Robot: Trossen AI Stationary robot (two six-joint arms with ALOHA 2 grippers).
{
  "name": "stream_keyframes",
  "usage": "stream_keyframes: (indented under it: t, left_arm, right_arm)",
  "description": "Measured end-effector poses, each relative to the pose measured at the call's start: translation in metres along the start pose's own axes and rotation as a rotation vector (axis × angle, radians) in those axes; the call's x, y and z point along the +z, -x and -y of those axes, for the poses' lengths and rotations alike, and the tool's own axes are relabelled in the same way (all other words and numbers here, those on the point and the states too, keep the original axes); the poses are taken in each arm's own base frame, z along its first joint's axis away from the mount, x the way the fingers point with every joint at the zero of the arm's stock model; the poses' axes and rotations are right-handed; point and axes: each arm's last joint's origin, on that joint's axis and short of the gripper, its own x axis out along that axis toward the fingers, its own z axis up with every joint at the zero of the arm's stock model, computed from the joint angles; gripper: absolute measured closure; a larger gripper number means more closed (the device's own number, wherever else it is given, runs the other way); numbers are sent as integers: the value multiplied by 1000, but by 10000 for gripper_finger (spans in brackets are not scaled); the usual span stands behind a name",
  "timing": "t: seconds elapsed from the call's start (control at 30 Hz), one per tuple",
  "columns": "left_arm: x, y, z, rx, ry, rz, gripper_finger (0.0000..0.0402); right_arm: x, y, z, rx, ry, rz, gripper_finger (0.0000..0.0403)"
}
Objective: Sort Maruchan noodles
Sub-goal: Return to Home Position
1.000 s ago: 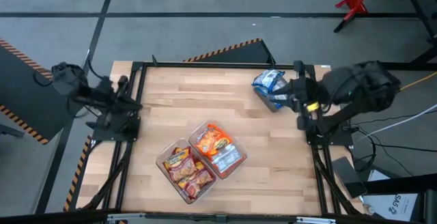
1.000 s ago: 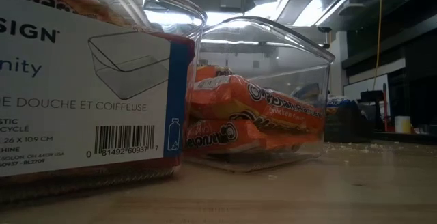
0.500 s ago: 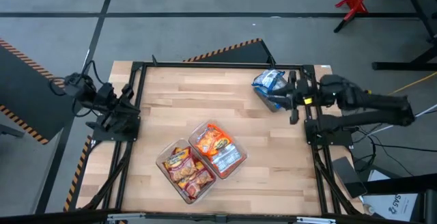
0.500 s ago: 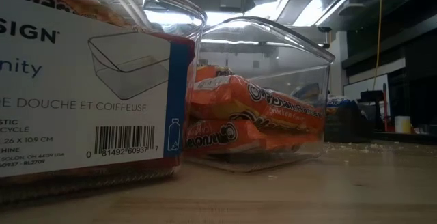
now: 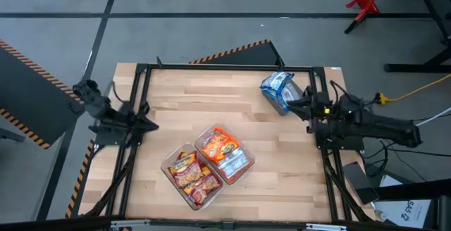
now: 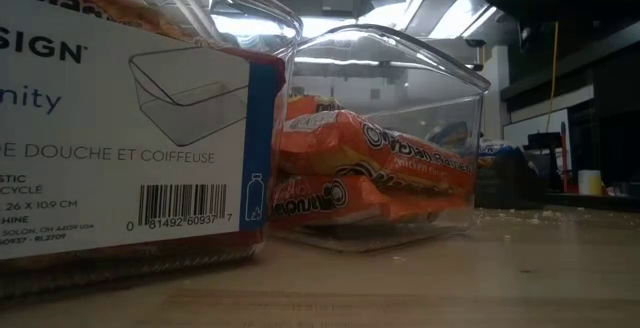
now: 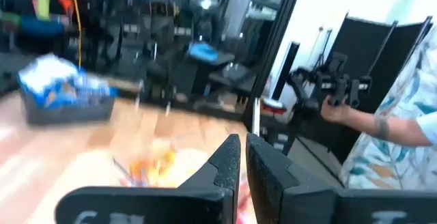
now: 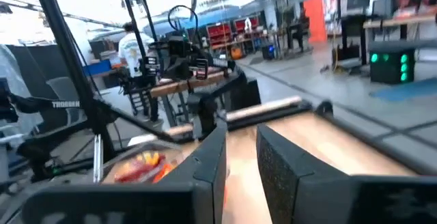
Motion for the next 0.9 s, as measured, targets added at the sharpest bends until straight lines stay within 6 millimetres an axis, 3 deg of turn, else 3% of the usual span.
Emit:
stream_keyframes:
  t: [0.4, 0.53, 0.8, 0.9]
  left_arm:
    - [-85, -23, -7, -28, 117, -37, 383]
    - [-88, -25, -7, -21, 92, -66, 383]
    - [-88, -25, -7, -24, 74, -64, 383]
    - [-89, -25, -4, -111, 97, -99, 383]
  right_arm:
    - [-67, 11, 13, 53, -125, -14, 331]
    - [-77, 12, 16, 2, -127, -109, 331]
    - [-73, 11, 16, -16, -164, -58, 331]
    - [-75, 11, 16, 3, -190, -83, 331]
